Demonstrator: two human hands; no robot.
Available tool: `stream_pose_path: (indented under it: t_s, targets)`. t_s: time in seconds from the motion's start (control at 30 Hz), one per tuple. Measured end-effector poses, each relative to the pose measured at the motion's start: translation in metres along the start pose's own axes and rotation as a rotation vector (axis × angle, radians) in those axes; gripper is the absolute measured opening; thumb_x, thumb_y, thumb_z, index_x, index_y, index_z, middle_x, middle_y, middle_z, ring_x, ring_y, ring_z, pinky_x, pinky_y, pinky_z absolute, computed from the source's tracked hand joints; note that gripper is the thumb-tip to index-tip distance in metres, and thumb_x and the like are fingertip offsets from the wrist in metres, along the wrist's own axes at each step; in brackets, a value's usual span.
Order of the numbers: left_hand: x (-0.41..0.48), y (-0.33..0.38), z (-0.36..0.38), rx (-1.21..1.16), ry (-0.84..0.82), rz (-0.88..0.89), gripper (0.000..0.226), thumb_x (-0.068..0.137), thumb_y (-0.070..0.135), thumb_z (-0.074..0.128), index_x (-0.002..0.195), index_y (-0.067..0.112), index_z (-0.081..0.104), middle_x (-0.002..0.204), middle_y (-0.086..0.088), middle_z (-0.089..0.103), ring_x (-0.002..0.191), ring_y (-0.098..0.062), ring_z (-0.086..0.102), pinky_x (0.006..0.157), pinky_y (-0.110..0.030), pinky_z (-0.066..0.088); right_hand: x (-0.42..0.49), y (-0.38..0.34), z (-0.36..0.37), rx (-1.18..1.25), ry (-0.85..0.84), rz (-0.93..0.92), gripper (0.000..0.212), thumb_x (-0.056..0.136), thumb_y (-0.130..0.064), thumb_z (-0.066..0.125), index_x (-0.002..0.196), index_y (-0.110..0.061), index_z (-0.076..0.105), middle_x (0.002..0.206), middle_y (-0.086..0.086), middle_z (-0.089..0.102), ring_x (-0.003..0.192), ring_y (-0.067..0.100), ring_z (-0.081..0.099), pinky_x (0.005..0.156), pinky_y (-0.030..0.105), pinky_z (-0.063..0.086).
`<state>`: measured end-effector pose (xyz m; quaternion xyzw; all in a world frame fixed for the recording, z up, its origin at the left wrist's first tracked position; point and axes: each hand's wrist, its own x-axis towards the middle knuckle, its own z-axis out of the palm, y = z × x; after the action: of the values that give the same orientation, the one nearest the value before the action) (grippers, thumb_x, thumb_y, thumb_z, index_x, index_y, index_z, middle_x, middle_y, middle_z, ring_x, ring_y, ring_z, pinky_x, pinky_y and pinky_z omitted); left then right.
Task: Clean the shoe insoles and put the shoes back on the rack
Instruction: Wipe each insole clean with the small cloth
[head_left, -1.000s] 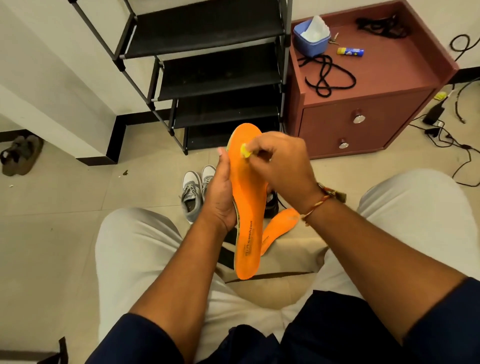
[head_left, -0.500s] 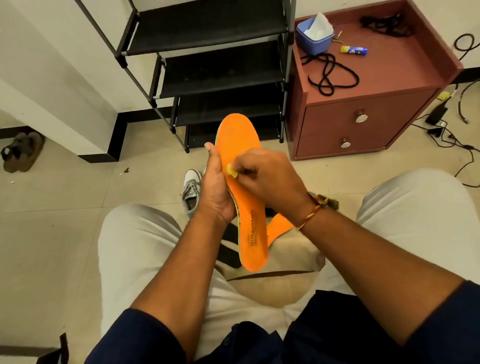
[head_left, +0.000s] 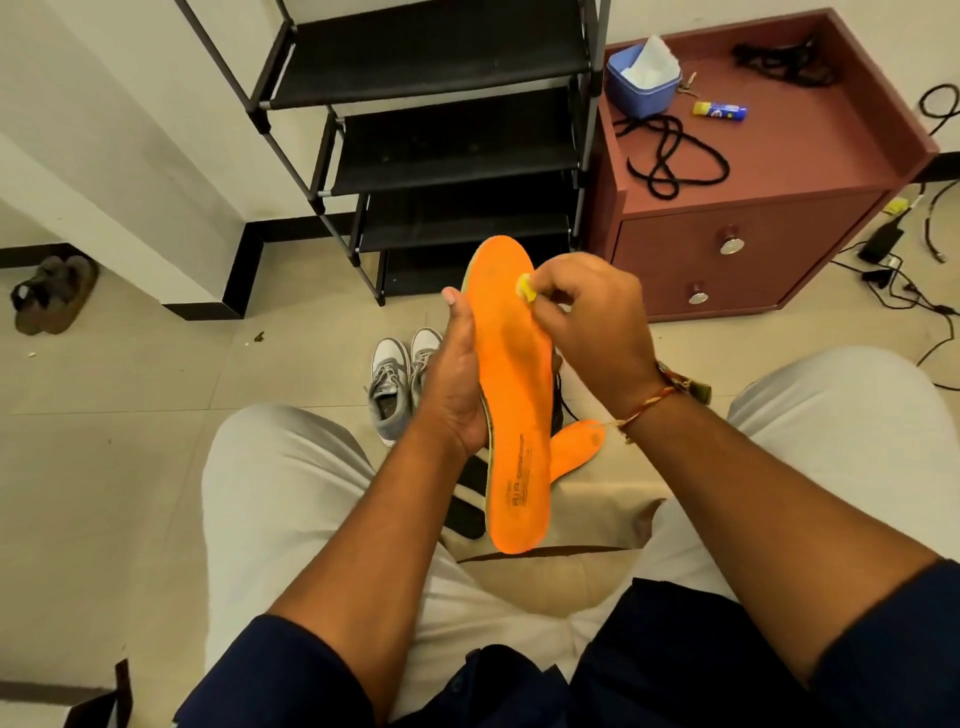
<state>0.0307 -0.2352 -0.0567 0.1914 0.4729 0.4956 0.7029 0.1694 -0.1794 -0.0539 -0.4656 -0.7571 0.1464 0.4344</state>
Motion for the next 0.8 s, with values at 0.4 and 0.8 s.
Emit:
stream_pose_path:
  t_s: [0.4,0.8]
  targets:
    - [0.003,-0.01,0.004,0.105,-0.101,-0.081,0.075,0.095,0.073,0.024,0.138,0.02,0.055,0.121,-0.022,0.07,0.101,-0.034,0.07,0.083,-0.046,0.058,0.01,0.007,-0.012,0.081,0.163,0.087,0.004,0.086,-0.007,0.069,0.088,-0.006,0.072,0.09,0.002,0.069,0.086,0.009,0.063,0.076,0.031,0.056]
    - [0.004,-0.008,0.0,0.135,-0.058,0.008,0.08,0.086,0.072,0.042,0.152,0.027,0.04,0.131,-0.02,0.066,0.113,-0.038,0.068,0.083,-0.049,0.058,0.007,0.006,-0.011,0.04,0.063,0.066,0.004,0.086,-0.008,0.068,0.087,-0.009,0.072,0.089,0.002,0.069,0.085,0.012,0.063,0.076,0.034,0.056]
